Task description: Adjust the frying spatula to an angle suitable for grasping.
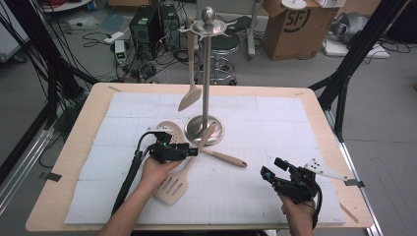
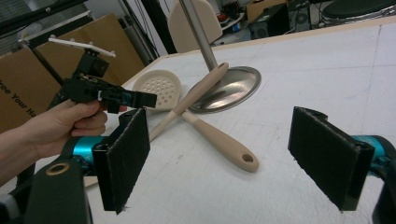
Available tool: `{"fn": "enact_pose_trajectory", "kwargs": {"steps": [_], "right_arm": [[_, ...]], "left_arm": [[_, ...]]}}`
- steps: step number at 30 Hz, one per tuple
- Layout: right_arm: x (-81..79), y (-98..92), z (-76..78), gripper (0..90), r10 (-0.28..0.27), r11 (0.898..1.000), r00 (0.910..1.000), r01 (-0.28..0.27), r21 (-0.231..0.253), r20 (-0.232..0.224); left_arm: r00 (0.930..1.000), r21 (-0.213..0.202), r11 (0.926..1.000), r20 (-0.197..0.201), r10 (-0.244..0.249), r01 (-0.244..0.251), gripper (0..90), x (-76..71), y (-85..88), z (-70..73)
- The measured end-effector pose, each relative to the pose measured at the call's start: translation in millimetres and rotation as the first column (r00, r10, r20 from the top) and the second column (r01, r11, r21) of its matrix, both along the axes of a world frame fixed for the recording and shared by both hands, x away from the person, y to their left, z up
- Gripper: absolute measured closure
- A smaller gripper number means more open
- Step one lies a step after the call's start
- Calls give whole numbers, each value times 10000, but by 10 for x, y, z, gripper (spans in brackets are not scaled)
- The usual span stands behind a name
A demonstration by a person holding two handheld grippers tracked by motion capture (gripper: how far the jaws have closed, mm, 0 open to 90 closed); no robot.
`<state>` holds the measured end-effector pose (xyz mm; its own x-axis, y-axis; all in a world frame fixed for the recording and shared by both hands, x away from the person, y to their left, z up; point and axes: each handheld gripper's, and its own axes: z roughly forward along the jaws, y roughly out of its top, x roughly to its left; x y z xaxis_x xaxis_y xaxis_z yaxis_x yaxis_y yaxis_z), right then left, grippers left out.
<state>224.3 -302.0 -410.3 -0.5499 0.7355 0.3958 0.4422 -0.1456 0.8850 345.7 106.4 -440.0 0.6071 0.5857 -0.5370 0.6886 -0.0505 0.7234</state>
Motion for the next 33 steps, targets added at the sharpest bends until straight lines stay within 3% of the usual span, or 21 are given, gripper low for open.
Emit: {"fn": "enact_pose_trajectory", "kwargs": {"steps": [4, 7, 11, 17, 27, 30, 33], "right_arm": [[-3, -13, 2, 196, -44, 10000, 10000, 44, 38, -14], [0, -17, 1, 196, -45, 10000, 10000, 45, 35, -3], [1, -13, 3, 196, -36, 10000, 10000, 36, 20, 9], [-1, -13, 4, 196, -44, 10000, 10000, 44, 26, 4], [-1, -16, 1, 196, -63, 10000, 10000, 63, 44, -4], [3, -20, 0, 197, -57, 10000, 10000, 57, 16, 30], [3, -16, 0, 197, -39, 10000, 10000, 39, -5, -6]], "left_arm": [[9998, -5, 10000, -172, -42, 42, 389, 27, -19, -41], [9996, 338, 9991, -94, -271, 274, 391, 21, -65, -63], [9997, 609, 9979, -110, -200, 207, 405, 31, -85, -85], [9989, 1463, 9886, -327, -321, 366, 435, 24, -139, -132], [9978, 2080, 9775, -630, -212, 339, 550, 46, -170, -172], [9986, 2476, 9684, -499, -178, 296, 572, 40, -204, -151], [9992, 3192, 9471, -314, -228, 317, 576, 28, -284, -107]]}}
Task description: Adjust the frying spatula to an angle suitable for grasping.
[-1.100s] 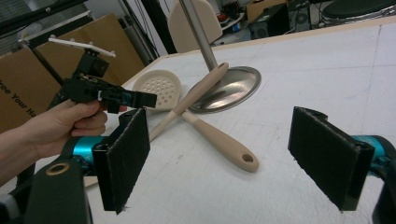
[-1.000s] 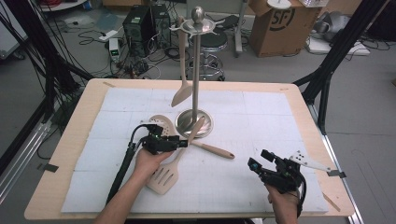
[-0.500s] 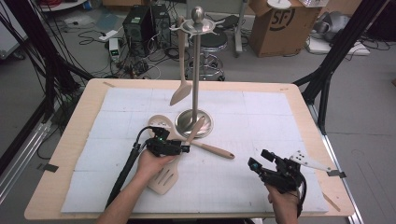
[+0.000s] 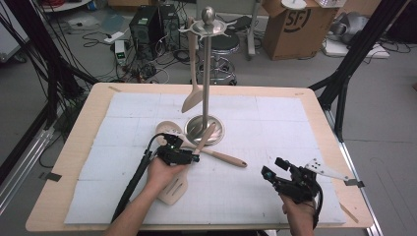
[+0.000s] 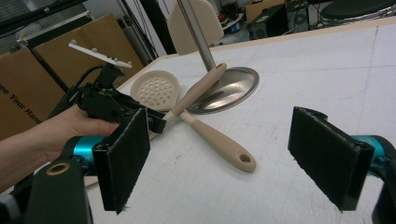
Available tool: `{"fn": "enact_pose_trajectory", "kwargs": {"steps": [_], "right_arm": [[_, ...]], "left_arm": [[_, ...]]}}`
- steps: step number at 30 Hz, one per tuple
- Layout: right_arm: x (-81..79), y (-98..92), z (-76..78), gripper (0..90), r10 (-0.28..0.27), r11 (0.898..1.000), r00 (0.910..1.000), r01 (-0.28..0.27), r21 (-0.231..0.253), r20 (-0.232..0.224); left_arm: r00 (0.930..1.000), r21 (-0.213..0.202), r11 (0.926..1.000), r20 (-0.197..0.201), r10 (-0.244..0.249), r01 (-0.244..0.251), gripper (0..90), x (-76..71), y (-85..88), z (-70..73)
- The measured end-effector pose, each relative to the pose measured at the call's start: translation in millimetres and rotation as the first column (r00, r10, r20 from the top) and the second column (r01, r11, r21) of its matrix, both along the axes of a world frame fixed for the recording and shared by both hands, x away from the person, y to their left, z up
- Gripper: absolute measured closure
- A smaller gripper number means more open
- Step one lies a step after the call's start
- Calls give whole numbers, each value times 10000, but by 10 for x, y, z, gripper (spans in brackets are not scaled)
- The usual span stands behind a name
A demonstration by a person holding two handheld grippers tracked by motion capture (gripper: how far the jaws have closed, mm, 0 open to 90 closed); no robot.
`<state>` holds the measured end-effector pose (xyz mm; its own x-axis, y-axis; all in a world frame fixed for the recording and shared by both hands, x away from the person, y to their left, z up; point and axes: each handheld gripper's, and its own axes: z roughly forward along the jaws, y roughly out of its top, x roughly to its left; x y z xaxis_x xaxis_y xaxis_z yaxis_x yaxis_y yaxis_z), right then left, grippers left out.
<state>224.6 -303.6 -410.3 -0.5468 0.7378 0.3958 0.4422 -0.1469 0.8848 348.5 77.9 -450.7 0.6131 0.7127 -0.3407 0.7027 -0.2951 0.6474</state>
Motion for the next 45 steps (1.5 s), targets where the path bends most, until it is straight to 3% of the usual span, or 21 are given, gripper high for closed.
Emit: {"fn": "enact_pose_trajectory", "kwargs": {"steps": [2, 5, 11, 19, 27, 34, 41, 45], "right_arm": [[2, 2, 0, 197, 3, 10000, 10000, -3, -13, 17], [1, 3, 5, 198, -17, 10000, 10000, 17, -2, 63], [-7, -11, 9, 198, -50, 10000, 10000, 50, 60, 14], [-4, -8, 10, 198, -45, 10000, 10000, 45, 42, 39], [-5, -28, 0, 199, -103, 9999, 9999, 103, 22, 36], [-18, -40, 6, 199, -137, 9999, 9999, 137, 26, 96], [-22, -39, 4, 199, -144, 9999, 9998, 144, 6, 116], [-22, -29, 4, 199, -135, 9999, 9999, 134, 2, 38]], "left_arm": [[10000, 212, 9998, 26, 41, -42, 573, 2, -43, 15], [9998, 192, 9996, 34, 200, -201, 592, 16, -81, 11], [9984, 589, 9972, 350, 439, -459, 697, 8, -129, 8], [9976, 650, 9966, 507, 476, -509, 760, -2, -154, 0], [9989, 358, 9985, 253, 398, -407, 770, 10, -79, 48], [9990, -751, 9965, 227, 384, -366, 770, -23, 45, 127], [9978, -1815, 9830, 543, 378, -273, 771, -105, 133, 192], [9960, -2026, 9791, 826, 349, -175, 774, -159, 177, 254]]}}
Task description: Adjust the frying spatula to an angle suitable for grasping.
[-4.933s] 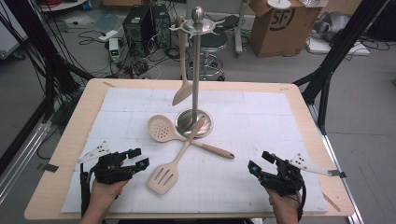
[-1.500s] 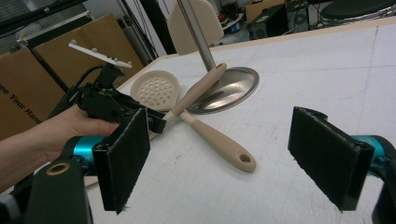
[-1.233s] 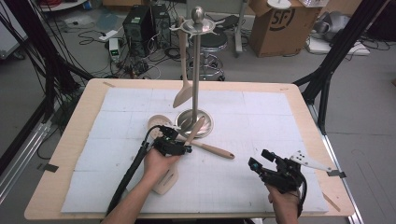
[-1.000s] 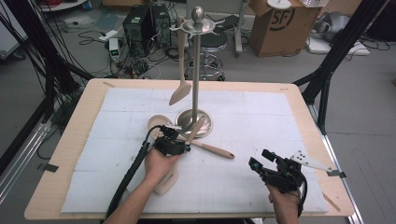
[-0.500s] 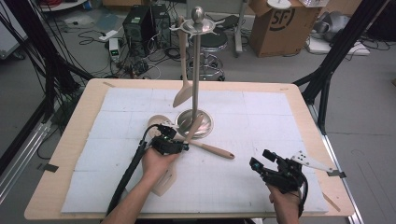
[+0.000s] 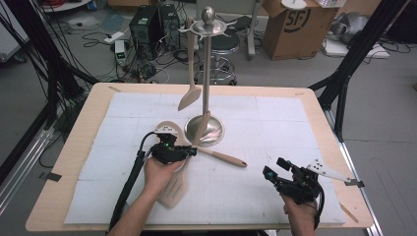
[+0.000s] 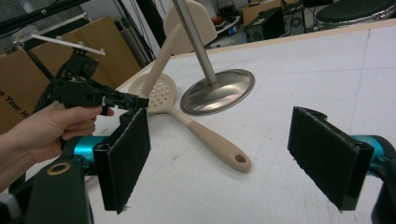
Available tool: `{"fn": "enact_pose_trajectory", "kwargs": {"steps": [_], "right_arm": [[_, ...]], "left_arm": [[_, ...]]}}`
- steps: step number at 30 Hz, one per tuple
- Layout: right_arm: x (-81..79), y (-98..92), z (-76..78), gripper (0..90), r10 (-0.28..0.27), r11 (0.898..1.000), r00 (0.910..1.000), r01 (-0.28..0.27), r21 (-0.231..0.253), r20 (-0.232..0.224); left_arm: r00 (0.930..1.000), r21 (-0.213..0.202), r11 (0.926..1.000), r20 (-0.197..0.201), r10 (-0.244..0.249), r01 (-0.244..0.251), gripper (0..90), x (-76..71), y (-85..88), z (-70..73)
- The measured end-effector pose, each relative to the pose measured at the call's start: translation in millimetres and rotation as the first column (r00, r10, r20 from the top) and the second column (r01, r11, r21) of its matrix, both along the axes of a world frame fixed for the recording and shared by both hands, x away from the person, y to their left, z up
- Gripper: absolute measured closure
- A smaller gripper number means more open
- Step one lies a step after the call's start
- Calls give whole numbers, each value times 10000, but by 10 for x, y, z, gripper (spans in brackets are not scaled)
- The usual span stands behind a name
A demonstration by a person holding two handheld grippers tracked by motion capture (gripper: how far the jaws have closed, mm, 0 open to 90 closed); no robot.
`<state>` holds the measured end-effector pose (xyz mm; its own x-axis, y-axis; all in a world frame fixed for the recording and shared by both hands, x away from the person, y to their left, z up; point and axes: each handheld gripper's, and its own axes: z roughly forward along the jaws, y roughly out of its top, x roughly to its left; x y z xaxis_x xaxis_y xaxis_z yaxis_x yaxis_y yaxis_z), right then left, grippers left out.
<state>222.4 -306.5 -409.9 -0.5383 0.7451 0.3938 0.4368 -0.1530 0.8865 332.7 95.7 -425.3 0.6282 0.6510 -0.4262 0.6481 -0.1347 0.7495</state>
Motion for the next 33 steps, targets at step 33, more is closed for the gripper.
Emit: {"fn": "enact_pose_trajectory", "kwargs": {"steps": [33], "right_arm": [[6, 22, -8, 199, -4, 10000, 10000, 4, -38, 6]], "left_arm": [[9726, -2810, 9596, 2198, 751, -106, 772, -112, 325, 759]]}}
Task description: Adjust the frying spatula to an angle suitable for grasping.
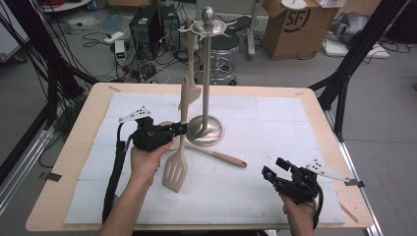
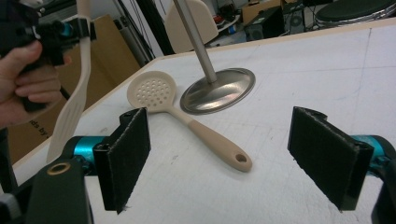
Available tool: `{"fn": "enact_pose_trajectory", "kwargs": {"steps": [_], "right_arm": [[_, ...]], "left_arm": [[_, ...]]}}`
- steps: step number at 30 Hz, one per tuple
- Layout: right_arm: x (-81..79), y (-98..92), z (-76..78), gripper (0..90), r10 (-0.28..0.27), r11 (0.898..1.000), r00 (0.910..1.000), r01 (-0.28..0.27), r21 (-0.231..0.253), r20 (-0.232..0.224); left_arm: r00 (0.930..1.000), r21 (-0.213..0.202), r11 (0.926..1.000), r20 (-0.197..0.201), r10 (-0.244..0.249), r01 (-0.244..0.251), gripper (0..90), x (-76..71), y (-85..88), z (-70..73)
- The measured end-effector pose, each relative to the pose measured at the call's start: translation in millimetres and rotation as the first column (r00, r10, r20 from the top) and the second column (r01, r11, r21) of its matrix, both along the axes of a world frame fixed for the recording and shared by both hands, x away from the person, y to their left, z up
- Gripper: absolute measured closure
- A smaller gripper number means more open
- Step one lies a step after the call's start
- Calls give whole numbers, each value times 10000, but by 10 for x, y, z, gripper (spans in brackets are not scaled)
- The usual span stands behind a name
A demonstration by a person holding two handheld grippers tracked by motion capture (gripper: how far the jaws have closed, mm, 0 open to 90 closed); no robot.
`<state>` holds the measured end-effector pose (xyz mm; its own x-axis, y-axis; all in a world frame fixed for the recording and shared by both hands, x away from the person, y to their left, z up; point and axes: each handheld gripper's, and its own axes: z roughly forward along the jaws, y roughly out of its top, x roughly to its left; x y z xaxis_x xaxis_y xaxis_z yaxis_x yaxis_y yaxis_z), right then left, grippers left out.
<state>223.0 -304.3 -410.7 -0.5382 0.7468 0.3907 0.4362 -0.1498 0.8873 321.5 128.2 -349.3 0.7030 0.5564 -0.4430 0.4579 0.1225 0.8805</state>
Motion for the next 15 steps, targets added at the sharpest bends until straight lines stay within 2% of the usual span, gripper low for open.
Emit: {"fn": "enact_pose_trajectory", "kwargs": {"steps": [9, 15], "right_arm": [[-5, -17, 3, 199, -15, 10000, 10000, 15, -10, 33], [-10, -22, 8, 199, -14, 10000, 10000, 14, 4, 58]], "left_arm": [[9966, -117, 9999, 815, 95, -86, 772, -18, -44, 287], [9907, -240, 9996, 1348, 194, -163, 771, -17, -83, 385]]}}
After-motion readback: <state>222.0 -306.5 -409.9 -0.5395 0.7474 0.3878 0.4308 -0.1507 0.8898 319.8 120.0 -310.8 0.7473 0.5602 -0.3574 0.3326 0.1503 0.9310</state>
